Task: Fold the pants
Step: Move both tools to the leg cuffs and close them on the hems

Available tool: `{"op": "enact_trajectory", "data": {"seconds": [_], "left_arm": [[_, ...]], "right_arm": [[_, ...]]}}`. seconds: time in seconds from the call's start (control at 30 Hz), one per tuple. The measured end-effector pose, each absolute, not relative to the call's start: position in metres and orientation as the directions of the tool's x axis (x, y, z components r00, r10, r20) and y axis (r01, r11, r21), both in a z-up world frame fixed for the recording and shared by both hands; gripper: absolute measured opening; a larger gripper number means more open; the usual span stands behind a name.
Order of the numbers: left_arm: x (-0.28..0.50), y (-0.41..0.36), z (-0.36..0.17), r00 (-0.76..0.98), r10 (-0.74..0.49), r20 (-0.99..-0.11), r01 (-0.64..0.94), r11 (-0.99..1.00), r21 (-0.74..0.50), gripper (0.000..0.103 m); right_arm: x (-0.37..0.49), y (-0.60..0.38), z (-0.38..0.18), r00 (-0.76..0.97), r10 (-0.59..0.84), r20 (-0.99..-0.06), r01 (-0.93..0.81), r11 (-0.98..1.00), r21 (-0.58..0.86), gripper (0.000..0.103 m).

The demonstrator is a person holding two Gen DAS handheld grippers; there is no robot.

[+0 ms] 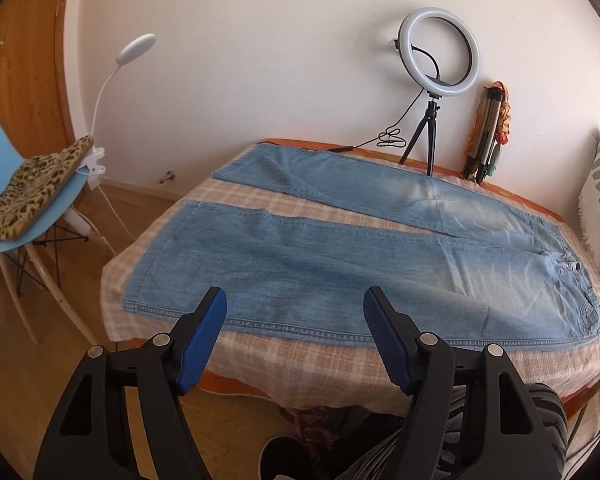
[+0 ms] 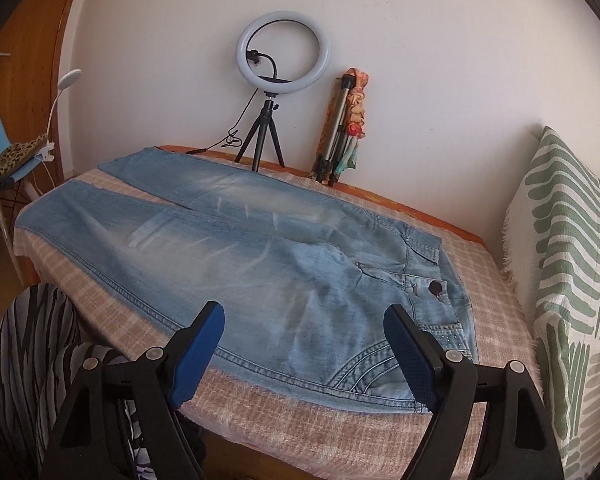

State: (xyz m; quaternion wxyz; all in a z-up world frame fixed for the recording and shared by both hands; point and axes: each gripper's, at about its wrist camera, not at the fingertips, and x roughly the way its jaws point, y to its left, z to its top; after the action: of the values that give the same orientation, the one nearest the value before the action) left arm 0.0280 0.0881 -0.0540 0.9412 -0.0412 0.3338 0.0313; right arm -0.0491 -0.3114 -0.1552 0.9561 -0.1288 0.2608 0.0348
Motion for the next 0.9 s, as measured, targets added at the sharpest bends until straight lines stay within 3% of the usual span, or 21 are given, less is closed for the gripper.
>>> {"op": "enact_trajectory", "data": {"seconds": [0.23, 0.67, 0.9], "left_arm": [[0.037, 0.118, -0.072, 0.726, 0.066, -0.684, -0.137, 0.989, -0.05, 0.06], [0.059, 0.204, -0.102, 0.644, 0.141, -0.752, -0.267, 0.963, -0.048, 0.059], [0.075, 0.264, -0.149, 0.573, 0.05, -0.818, -0.381, 0.9, -0.212, 0.06]], "right_arm": [[-0.025, -0.288, -0.199, 0.747, 0.094, -0.659, -0.337, 0.907, -0.252, 0.062], [0.02, -0.245, -0.247, 0.655, 0.088, -0.75, -0.473, 0.822, -0.316, 0.062], [0.036, -0.232, -0.254, 0.638, 0.075, -0.766, -0.496, 0.802, -0.334, 0.062]]}}
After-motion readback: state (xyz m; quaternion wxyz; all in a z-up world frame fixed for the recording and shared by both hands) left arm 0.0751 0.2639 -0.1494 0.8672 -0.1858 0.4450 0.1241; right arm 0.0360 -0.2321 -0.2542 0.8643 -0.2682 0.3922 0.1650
